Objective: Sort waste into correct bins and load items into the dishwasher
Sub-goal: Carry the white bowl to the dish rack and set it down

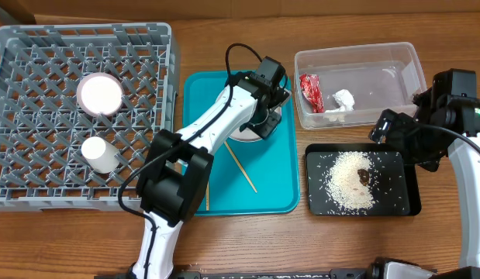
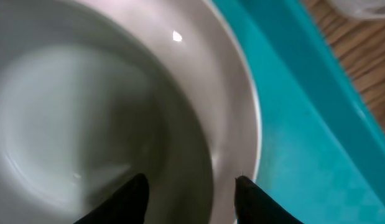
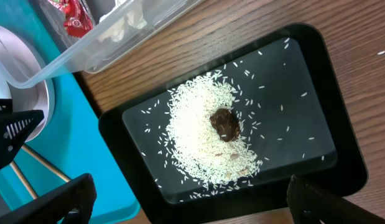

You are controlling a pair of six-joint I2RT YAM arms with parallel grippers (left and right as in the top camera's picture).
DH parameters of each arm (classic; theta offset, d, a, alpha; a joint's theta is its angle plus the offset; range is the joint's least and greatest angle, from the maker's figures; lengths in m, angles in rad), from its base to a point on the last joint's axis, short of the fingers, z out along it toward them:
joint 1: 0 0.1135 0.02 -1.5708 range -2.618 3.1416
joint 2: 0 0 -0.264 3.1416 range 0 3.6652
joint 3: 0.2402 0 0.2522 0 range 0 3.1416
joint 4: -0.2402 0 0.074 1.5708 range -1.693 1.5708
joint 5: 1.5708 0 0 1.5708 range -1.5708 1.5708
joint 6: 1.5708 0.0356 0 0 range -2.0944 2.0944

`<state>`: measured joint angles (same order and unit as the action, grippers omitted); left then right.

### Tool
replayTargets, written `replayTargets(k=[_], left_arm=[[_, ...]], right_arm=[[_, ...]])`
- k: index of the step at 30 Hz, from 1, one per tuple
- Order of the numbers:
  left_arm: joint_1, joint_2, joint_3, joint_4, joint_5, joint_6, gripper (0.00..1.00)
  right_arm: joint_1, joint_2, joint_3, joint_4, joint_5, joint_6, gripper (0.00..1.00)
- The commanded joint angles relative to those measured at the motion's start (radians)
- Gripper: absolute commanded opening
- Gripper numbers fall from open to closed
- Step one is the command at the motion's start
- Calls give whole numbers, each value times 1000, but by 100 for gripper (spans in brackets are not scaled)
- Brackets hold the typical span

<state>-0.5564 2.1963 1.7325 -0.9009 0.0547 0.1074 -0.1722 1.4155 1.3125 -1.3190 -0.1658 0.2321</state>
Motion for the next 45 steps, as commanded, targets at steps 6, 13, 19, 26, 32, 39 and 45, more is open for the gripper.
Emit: replayTargets(k=[6,13,19,26,32,39,45], left_arm=[[0,-10,36,-26,-65,-27,4],[32,-128,190,-105,-37,-35,4],[201,-262,262,-126,252,19,4],[584,-242,259,-139,803,100,4],[766,-132,259,-121,1075,116,4],[875,46,259,-64,1431,116,4],[898,149,259,-66,1484,101,4]], right_arm=[[0,-16,-3,1,8,0,100],[0,-16,-3,0,8,0,100],[0,-16,-3,0,8,0,100],[0,-16,-3,-1,8,0,100],[0,-16,-3,-8,8,0,100],[0,-16,-3,-8,8,0,100],[0,-16,-3,-11,8,0,100]])
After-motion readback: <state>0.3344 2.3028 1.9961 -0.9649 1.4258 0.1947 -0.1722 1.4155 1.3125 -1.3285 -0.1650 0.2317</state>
